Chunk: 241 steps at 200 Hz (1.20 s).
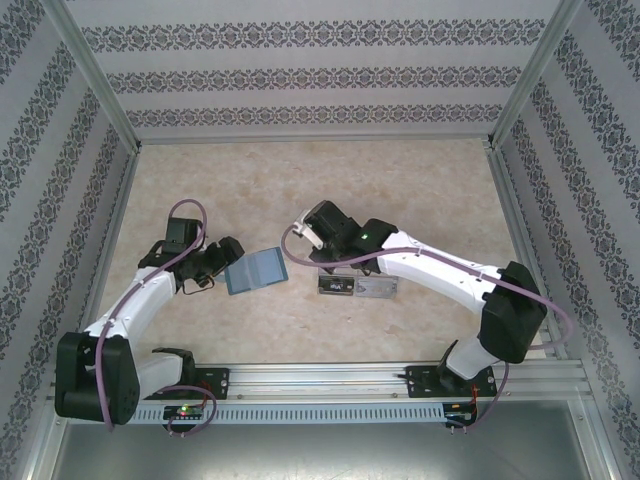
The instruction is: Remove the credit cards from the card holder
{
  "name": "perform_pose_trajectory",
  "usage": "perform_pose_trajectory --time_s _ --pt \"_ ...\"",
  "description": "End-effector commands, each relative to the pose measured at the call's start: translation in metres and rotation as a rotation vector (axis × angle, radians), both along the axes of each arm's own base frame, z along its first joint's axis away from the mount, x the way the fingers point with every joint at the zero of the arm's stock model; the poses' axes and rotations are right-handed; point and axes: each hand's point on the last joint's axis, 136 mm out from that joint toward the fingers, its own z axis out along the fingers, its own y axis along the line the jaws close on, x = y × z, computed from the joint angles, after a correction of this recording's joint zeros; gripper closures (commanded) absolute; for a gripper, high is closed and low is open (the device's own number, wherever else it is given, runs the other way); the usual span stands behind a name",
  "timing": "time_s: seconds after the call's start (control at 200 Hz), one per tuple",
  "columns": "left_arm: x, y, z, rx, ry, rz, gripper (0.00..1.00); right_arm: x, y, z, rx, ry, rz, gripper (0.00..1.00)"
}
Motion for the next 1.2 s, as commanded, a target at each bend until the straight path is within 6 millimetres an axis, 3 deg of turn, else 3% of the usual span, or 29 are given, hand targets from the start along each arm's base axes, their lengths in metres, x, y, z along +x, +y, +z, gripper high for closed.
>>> perform_pose_trajectory --time_s 0.0,0.135,0.28,0.6,0.729,0.914,1.029,1.144,1.199 --pt "-0.001 -0.005 -0.002 -0.021 0.002 -0.026 0.21 0.008 0.026 0.013 0.235 0.054 -0.132 1.00" --pt "0.000 -0.011 -0.011 -0.043 0.028 -0.046 0.38 0.009 0.044 0.010 0.300 0.084 -0.166 1.00" --pt "0.000 -0.011 -0.026 -0.013 0.080 -0.052 0.42 0.006 0.055 0.003 0.293 0.110 -0.157 1.00" --pt "0.002 -0.027 -0.058 0.004 0.168 -0.099 0.44 0.003 0.038 0.006 0.290 0.076 -0.186 1.00" --pt "0.005 -0.035 -0.061 0.000 0.176 -0.116 0.44 0.002 0.031 0.005 0.285 0.066 -0.203 1.00" --pt "0.015 -0.040 -0.046 0.001 0.142 -0.129 0.42 0.006 0.017 0.010 0.275 0.022 -0.246 1.00" --pt "0.028 -0.032 -0.017 0.058 0.085 -0.111 0.25 0.019 -0.013 0.025 0.263 -0.074 -0.334 0.98" --pt "0.042 -0.003 0.026 0.217 -0.001 -0.040 0.01 0.033 -0.057 0.040 0.269 -0.165 -0.438 0.77" --pt "0.047 0.017 0.045 0.311 -0.046 0.022 0.00 0.038 -0.079 0.046 0.278 -0.193 -0.488 0.59"
